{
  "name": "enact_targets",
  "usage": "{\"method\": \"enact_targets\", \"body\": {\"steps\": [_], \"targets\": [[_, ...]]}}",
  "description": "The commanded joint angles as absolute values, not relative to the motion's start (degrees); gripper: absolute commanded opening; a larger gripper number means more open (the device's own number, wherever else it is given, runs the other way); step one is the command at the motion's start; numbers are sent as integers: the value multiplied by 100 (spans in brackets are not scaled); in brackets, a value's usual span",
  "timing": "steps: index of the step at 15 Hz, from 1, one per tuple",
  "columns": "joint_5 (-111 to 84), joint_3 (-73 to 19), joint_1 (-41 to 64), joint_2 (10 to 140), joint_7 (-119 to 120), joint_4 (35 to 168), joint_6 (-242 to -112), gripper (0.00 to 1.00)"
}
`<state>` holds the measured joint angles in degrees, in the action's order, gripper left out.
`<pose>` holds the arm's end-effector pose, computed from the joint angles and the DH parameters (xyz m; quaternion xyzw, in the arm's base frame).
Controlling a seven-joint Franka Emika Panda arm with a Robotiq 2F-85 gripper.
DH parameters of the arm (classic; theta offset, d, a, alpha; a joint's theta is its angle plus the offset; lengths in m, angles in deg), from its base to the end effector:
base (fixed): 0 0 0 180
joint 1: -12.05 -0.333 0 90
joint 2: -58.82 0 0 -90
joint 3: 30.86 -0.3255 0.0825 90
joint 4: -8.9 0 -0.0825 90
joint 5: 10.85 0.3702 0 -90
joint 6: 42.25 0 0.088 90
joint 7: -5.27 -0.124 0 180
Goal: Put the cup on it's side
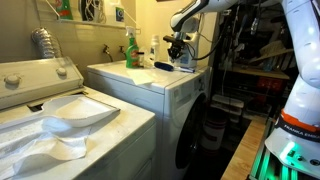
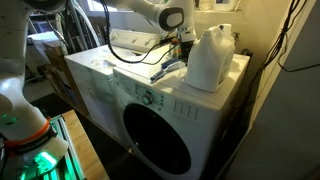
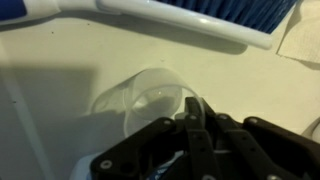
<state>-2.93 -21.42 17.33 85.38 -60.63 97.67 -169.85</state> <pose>0.6840 -0.1555 0.4045 -0.7424 0.6604 -0.0894 0.0689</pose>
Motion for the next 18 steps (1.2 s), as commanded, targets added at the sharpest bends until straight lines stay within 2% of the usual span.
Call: {"method": "enact_targets", "body": {"steps": [1, 4, 7, 12, 15, 18], "targets": [[-411, -2040, 1635, 8218, -6387, 10144, -16955, 1], [-254, -2137, 1661, 7917, -6209, 10630, -17709, 1], [-61, -2189, 1675, 7627, -6120, 11372, -19034, 1], [1208, -2763, 1881, 7050, -5128, 12765, -21411, 1], [2300, -3681, 2428, 6747, -4195, 13286, -22467, 1], [3572, -5087, 3284, 6745, -3010, 12970, -22774, 1]]}}
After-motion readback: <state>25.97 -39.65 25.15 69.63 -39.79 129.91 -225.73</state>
